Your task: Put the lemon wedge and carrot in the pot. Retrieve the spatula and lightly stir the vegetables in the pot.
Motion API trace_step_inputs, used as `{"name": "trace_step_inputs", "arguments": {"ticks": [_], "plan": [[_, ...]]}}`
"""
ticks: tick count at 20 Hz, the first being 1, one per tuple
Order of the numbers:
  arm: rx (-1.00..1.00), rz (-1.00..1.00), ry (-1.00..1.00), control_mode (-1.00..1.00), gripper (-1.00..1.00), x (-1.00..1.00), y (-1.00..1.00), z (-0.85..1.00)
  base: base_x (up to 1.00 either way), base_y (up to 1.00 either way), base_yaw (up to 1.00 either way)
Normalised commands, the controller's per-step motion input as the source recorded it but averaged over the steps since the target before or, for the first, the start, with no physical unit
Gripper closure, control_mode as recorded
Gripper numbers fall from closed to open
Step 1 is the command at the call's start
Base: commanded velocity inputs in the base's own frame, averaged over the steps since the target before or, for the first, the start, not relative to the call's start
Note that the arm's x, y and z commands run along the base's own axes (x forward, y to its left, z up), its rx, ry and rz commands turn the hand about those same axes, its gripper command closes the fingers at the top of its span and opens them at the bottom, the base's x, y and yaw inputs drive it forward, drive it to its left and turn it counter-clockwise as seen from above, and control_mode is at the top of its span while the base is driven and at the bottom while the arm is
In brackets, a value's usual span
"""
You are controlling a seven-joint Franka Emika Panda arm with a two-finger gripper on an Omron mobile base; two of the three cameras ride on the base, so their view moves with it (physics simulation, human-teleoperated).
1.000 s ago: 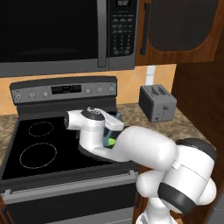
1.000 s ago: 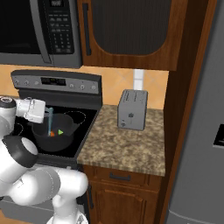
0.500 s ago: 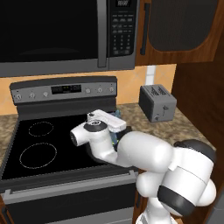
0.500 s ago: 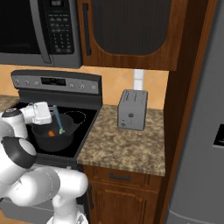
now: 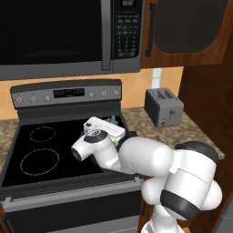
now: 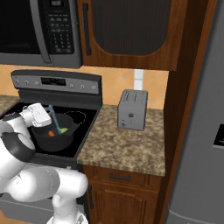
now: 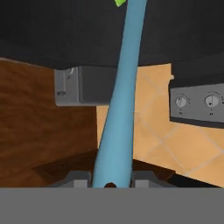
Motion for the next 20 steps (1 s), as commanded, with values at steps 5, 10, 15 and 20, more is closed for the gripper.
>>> {"name": "trace_step_inputs", "arguments": {"ticks": [5,10,15,20], "plan": [[0.0,0.04,-0.01,-1.0,1.0,-0.04,0.08,-0.04,0.0,0.0,0.0],[0.0,0.09,-0.01,-1.0,1.0,0.27,0.0,-0.42,0.0,0.0,0.0],[0.0,0.05,-0.09,-1.0,1.0,0.22,0.09,-0.34,0.0,0.0,0.0],[0.06,0.01,-0.13,-1.0,1.0,0.0,0.42,-0.06,0.0,0.0,0.0]]}}
